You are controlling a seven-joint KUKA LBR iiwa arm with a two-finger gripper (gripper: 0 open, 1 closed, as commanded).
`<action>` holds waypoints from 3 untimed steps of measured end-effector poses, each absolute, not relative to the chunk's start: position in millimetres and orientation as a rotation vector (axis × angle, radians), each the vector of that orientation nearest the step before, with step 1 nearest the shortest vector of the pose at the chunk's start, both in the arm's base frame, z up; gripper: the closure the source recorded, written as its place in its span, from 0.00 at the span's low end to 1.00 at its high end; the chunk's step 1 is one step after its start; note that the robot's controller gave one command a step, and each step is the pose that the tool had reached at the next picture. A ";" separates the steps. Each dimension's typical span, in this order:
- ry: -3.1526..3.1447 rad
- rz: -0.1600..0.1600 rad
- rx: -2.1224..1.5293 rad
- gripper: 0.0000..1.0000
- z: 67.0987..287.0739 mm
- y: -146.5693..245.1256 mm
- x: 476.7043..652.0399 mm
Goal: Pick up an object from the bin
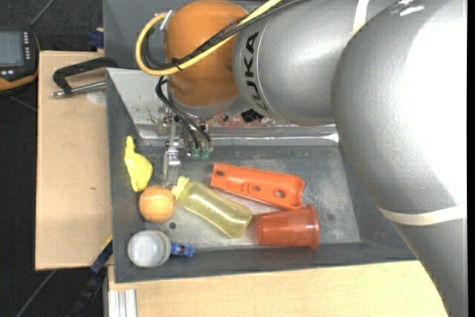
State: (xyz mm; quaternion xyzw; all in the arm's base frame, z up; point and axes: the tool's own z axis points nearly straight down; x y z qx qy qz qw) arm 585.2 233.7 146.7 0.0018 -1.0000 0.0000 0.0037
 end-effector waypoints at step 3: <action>-3.105 -0.003 0.464 0.00 132.5 214.6 593.9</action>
Offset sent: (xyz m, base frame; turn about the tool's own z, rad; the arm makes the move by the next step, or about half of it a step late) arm 0.0053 -0.0236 -0.0187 -0.3445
